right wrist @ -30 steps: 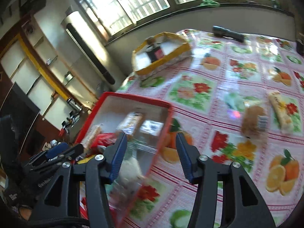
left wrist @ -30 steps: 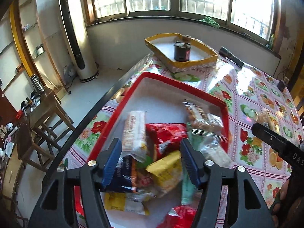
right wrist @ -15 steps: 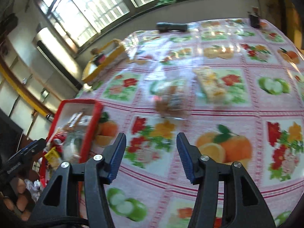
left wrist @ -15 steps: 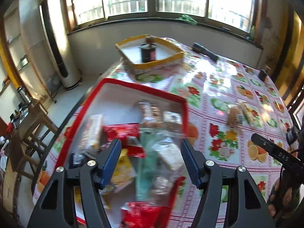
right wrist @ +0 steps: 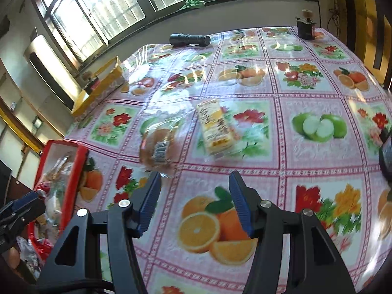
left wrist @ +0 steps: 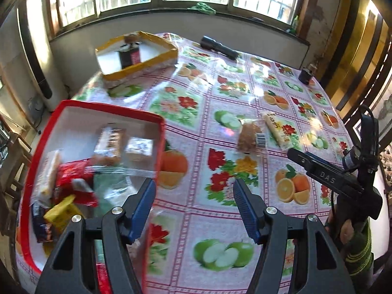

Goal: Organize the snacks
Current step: 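Move both grippers back over the last snacks on the tablecloth, then grasp the bread-roll bag with the left gripper while the right grasps the yellow rice-cracker packet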

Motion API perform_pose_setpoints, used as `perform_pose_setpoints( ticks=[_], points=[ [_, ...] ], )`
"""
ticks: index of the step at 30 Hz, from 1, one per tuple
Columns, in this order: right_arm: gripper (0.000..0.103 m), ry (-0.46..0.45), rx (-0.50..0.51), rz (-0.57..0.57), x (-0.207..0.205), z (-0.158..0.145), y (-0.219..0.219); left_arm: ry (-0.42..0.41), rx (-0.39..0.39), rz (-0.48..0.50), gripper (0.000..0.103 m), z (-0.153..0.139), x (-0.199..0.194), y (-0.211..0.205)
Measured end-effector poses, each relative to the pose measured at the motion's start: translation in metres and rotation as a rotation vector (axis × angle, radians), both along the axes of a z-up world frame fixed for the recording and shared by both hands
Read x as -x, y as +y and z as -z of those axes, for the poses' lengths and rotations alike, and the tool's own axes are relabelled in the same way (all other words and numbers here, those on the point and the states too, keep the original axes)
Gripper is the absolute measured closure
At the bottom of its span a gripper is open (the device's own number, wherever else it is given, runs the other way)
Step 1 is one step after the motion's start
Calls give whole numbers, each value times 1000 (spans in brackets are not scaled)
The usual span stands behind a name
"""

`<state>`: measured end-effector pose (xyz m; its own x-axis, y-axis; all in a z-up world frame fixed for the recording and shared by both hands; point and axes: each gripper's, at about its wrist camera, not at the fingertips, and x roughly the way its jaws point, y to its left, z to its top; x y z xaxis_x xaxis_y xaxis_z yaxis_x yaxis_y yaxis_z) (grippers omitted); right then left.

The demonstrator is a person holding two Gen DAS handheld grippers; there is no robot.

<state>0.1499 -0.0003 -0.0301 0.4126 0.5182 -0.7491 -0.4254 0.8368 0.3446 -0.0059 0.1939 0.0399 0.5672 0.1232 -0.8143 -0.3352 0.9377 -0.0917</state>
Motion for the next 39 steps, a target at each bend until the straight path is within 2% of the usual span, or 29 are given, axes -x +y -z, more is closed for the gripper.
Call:
perform_pose_setpoints(
  ticks=[10,19,20,22,25,31,35,36,38,39],
  points=[
    [44,-53,60,-33,-31,8,15,48,79,32,37,19,-31,-7],
    [45,-80,184,-78,-56,27,42,86,123,73,37,35,-66,-18],
    [48,-98,209,-78,-56,28,44,91,131,76,37,36,-71,-18],
    [69,-129,258,-70,-55,28,46,99,139,79,37,38,-82,-20],
    [68,-74,179,-54,-56,24,28,108,136,89,37,42,-99,-26],
    [68,-78,1,35,-27,-12,-36,128,105,113,37,57,-138,-44],
    [68,-70,-85,74,-1,-25,-66,190,84,105,37,80,-160,-53],
    [68,-65,-104,82,4,-27,-73,173,54,96,36,80,-161,-57],
    [68,-57,-127,95,14,-27,-80,173,21,88,38,80,-164,-61],
    [68,-53,-133,100,18,-25,-81,169,18,89,45,80,-164,-62]
  ],
)
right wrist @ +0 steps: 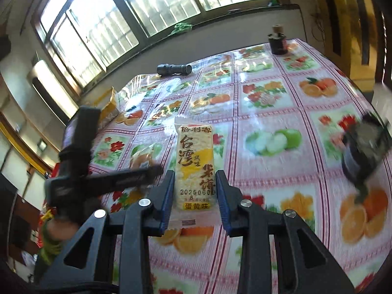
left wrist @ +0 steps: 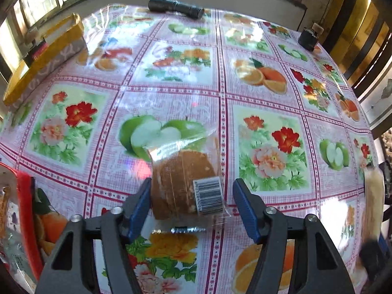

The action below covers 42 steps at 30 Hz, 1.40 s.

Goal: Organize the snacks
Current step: 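Carry the bread-roll bag with the left gripper while the right carries the rice-cracker packet over the tray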

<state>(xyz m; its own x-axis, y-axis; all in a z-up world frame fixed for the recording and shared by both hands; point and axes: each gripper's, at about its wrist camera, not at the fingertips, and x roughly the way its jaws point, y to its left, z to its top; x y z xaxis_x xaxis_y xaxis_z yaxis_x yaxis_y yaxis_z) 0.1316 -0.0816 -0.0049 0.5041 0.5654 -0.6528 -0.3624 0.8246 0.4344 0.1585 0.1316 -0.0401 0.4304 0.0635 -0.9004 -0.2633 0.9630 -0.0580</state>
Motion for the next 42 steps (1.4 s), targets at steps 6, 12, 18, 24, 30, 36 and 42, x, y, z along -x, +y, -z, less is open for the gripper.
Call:
perform_pose_setpoints(
  ticks=[6,12,18,24,30,36,42],
  points=[
    [68,41,-55,52,18,11,-16,-14,7,0,60,-3,10,2],
    [68,49,-78,69,34,9,-24,-34,-9,9,62,-16,48,-7],
    [68,45,-86,45,59,5,-19,-100,-24,20,63,-40,103,-17],
    [68,29,-90,4,90,-3,-6,-164,-65,37,63,-64,150,-28],
    [68,-8,-93,-57,119,-15,13,-220,-161,13,63,-78,193,-22],
    [68,-40,-86,-125,143,-25,39,-241,-206,-60,63,-80,226,0],
    [68,-55,-76,-181,159,-27,61,-259,-232,-124,63,-82,250,21]
  ],
)
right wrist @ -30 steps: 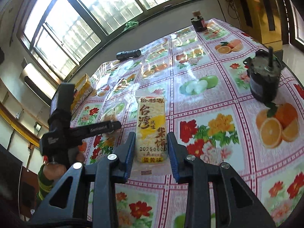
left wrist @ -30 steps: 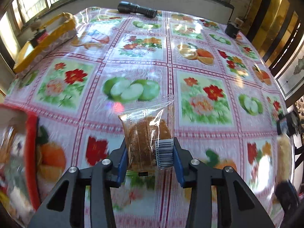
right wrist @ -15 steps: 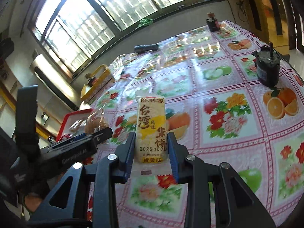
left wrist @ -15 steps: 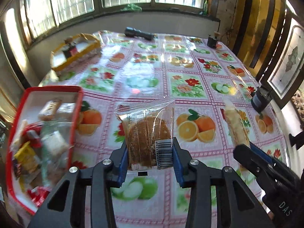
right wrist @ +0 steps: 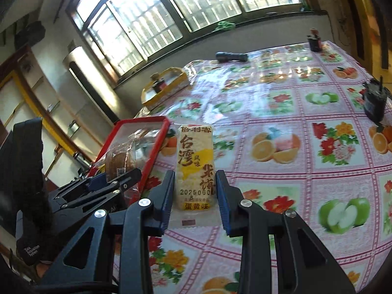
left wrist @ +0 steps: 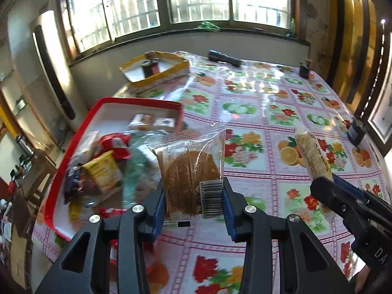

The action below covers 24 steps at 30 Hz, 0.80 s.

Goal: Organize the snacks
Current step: 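Carry the bread-roll bag with the left gripper while the right carries the rice-cracker packet over the tray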

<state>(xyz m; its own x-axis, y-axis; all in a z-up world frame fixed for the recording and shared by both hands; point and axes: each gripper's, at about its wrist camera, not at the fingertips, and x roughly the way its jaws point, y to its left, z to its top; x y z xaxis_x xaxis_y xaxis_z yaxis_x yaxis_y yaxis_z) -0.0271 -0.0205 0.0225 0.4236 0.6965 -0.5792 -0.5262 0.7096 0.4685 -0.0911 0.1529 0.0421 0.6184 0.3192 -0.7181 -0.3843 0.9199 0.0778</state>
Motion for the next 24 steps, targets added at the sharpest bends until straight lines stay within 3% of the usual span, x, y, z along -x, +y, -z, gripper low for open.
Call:
perform_pose_setpoints(
  ticks=[10,24],
  points=[
    [68,-10,0,-59,26,2,18,-22,-7,-36,63,2,30,9],
    [68,-13,-7,-63,34,4,15,-44,-28,-39,63,-4,42,6]
  ],
)
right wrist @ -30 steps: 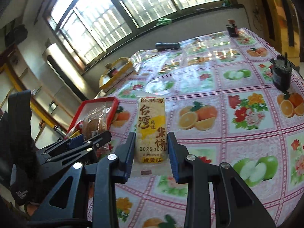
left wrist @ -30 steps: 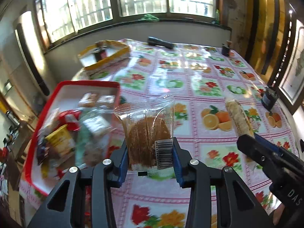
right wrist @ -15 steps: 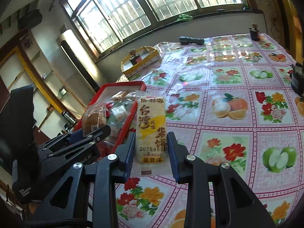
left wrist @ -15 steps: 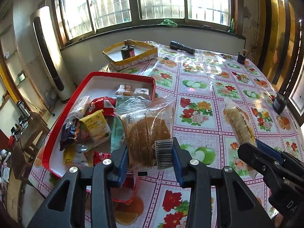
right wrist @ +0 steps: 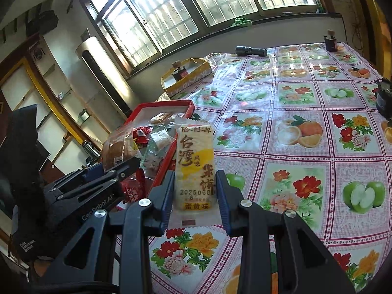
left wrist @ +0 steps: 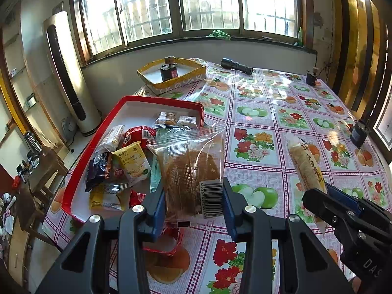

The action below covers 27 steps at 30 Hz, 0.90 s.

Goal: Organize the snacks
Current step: 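Carry the bread-roll bag with the left gripper while the right carries the rice-cracker packet over the tray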

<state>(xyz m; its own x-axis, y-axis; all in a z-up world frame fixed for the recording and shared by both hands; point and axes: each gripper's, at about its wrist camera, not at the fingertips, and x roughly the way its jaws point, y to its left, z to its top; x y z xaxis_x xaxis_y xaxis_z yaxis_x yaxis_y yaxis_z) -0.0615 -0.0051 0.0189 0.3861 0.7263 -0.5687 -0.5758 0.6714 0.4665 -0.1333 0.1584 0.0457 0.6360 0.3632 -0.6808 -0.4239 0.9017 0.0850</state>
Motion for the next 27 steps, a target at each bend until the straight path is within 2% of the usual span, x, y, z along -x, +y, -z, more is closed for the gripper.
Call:
perform_pose_setpoints(
  ticks=[6,12,20,27],
  points=[
    [68,3,2,-14,1,1,2,-17,21,7,63,-6,9,7],
    [68,6,6,-65,-5,0,25,-56,79,-24,63,-21,29,41],
    [68,-28,-18,-172,-28,-21,98,-80,128,-170,63,-26,46,109],
    [68,17,-5,-247,-46,-13,160,-40,151,-208,63,-9,36,125]
  ],
)
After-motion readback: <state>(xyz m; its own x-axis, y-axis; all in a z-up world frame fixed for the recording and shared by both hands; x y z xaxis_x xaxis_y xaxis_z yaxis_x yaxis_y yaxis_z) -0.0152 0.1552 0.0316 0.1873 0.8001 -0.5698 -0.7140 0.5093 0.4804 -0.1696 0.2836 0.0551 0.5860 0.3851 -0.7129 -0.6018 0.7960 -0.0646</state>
